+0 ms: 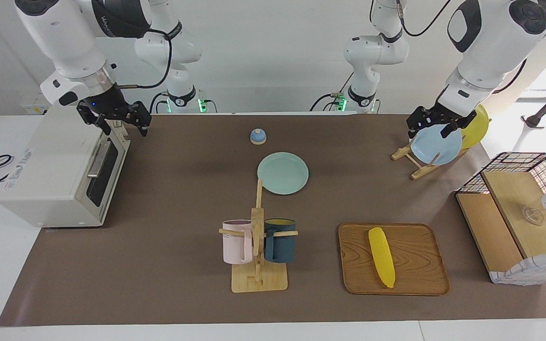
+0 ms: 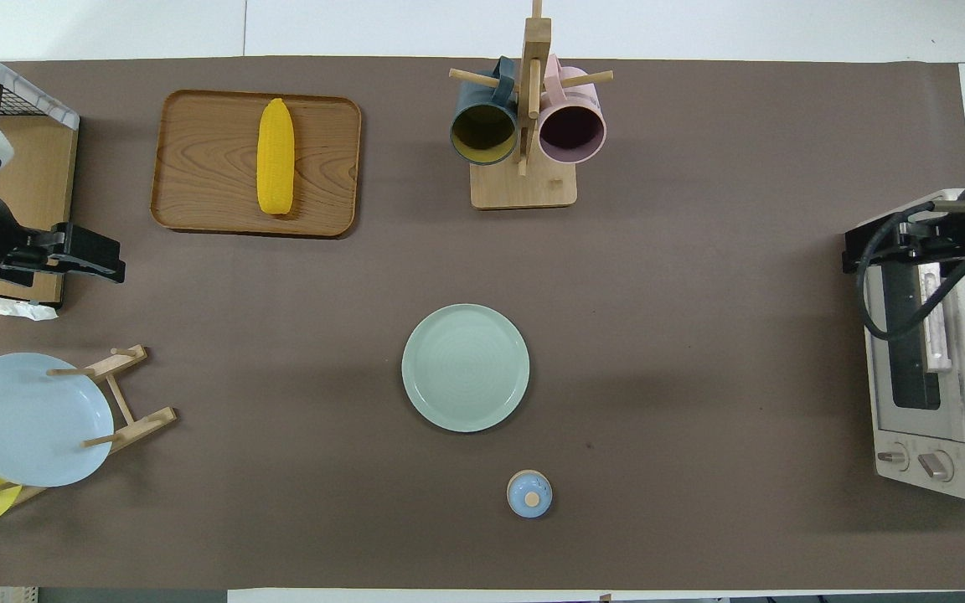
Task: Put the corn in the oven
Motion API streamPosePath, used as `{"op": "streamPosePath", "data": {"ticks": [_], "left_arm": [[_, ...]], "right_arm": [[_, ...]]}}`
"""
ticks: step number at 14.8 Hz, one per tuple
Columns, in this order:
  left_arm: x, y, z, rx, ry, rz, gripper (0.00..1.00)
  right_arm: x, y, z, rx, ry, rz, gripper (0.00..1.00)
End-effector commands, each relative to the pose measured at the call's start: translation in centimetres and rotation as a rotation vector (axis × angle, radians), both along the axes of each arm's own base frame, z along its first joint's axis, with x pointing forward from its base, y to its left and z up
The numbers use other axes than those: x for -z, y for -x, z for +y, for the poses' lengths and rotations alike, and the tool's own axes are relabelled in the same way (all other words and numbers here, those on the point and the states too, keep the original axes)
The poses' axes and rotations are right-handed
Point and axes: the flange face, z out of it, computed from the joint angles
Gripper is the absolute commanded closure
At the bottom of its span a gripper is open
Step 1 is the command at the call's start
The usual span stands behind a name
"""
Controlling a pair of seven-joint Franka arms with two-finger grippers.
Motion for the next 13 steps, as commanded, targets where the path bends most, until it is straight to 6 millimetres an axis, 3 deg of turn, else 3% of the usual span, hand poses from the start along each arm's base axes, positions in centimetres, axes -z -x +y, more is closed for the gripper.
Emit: {"op": "streamPosePath", "data": {"ticks": [1,5,9,13], "left_arm": [[-0.1,0.0,0.0,0.005,-0.012,-0.015,0.00],[-0.7,0.3,0.0,0.011,-0.009,-0.027,0.00],[-0.8,-0.5,-0.1,0.003,-0.002,-0.092,0.00],[0.7,-1.9,-0.5,0.000,0.022,-0.089,0.00]], "right_arm": [[-0.1,-0.5,0.1,0.003,-0.020,-0.011,0.00],[-0.1,-0.5,0.1,0.004,-0.021,-0.011,0.00],[-0.2,-0.4,0.2,0.003,-0.020,-0.013,0.00],[-0.2,-0.4,0.4,0.000,-0.020,-0.013,0.00]]}}
